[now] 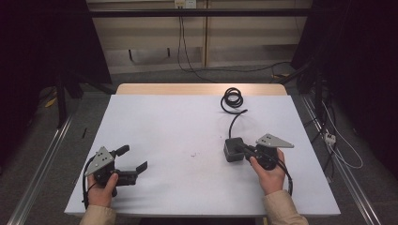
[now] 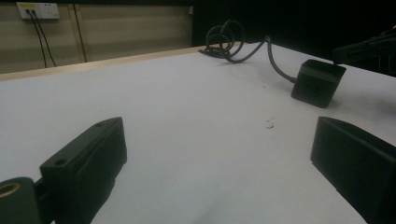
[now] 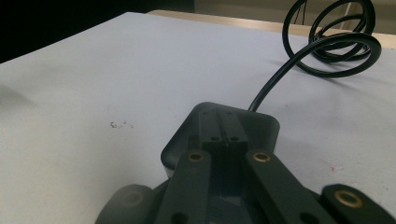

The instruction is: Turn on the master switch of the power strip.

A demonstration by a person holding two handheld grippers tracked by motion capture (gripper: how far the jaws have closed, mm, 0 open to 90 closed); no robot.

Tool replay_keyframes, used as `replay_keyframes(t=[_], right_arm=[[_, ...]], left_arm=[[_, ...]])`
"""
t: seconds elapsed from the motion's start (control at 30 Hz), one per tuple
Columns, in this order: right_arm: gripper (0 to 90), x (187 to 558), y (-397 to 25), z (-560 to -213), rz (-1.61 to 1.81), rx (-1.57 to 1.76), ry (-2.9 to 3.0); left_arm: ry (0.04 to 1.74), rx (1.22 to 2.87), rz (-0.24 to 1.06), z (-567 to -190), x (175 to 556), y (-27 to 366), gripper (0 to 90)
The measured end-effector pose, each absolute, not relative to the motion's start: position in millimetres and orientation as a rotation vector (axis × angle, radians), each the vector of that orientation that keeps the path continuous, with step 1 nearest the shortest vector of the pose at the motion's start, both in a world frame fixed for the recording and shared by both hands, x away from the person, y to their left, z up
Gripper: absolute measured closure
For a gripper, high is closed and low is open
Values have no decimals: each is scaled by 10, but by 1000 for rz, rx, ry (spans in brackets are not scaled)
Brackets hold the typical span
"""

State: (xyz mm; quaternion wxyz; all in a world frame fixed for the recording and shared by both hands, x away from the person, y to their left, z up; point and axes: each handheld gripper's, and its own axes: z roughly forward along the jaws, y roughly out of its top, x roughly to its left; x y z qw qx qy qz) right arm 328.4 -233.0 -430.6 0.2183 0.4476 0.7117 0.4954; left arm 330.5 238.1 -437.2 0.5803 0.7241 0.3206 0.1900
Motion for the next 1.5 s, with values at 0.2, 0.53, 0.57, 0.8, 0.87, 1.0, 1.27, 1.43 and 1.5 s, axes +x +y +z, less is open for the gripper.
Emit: replay_keyframes(t=[0.2,0.53,0.57,0.8,0.87,1.0,1.27,1.43,1.5], right_arm=[[900,3289,-2327,-4315,1365,1237,1972],[900,3290,-2322,-4326,1362,1232,1974],[900,3290,-2321,-4327,1361,1230,1976],[900,3283,-2304,-4337,1354,1209,1981],[900,3285,-2305,-4336,1353,1205,1985],[900,3287,-2308,-4340,1351,1201,1989],[900,3284,-2305,-4343,1345,1196,1990],[900,3284,-2299,-4343,1340,1194,1989],[900,3282,-2294,-4342,1334,1190,1990]], left_arm=[[746,1695,446,-4373,3308,2379,33],[746,1697,444,-4374,3308,2380,33],[748,1696,443,-4375,3306,2377,33],[747,1698,447,-4374,3307,2382,33],[749,1697,447,-4374,3306,2381,33],[751,1693,444,-4374,3300,2378,33],[746,1699,447,-4371,3297,2373,33],[748,1699,447,-4373,3297,2374,33],[748,1697,447,-4373,3296,2375,33]])
